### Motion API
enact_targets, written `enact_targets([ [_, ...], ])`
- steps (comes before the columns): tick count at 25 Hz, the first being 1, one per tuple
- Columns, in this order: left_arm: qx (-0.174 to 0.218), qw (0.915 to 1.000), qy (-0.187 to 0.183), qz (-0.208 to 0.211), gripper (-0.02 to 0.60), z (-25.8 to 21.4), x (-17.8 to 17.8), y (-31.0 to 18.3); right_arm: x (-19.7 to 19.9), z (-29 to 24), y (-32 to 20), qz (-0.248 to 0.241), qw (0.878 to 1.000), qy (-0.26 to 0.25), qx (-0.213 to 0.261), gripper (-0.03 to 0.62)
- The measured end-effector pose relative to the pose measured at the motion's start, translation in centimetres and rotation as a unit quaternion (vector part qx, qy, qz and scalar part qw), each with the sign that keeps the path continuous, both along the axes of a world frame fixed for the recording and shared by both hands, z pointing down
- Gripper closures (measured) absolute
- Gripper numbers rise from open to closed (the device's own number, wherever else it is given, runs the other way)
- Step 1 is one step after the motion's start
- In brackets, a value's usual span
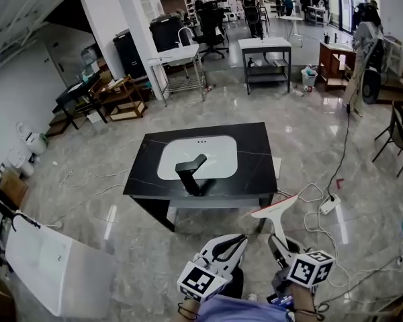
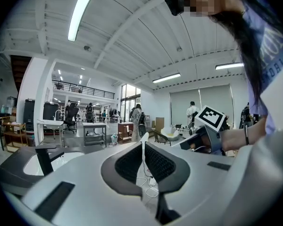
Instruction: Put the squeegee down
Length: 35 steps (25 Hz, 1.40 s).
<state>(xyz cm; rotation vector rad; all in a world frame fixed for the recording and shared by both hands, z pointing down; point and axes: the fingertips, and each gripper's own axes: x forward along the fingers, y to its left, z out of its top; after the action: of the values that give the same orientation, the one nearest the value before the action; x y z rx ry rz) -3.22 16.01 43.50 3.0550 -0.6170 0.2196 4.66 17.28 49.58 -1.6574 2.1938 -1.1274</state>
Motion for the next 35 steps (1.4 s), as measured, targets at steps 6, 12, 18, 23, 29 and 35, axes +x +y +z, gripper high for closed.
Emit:
enact_targets([
  [6,-0.003,0.9999,0.004,0.013,0.556,-0.3,1.4,-6.8,2.7,-0.1,-6.1,0.023,1.0,0.007,-0.014,0.539],
  [12,-0.012,0.9997,0.014,0.015,0.557,-0.8,2.3,-14.3,4.7,0.2,-12.4,0.041,0.999,0.009,-0.034,0.539],
  [18,-0.027,0.9988,0.021,0.036,0.555,-0.3,3.1,-19.2,5.6,0.6,-16.9,0.056,0.997,0.009,-0.049,0.539],
  [23,-0.03,0.9981,0.021,0.05,0.555,0.1,3.4,-23.2,5.7,0.6,-20.6,0.067,0.996,0.007,-0.053,0.539],
  [29,-0.032,0.997,0.025,0.066,0.555,-0.1,3.9,-27.4,6.1,0.1,-24.1,0.083,0.995,0.015,-0.055,0.539],
  [35,-0.039,0.9961,0.017,0.077,0.555,0.2,4.0,-29.7,6.3,-0.1,-26.4,0.093,0.994,0.011,-0.057,0.539],
])
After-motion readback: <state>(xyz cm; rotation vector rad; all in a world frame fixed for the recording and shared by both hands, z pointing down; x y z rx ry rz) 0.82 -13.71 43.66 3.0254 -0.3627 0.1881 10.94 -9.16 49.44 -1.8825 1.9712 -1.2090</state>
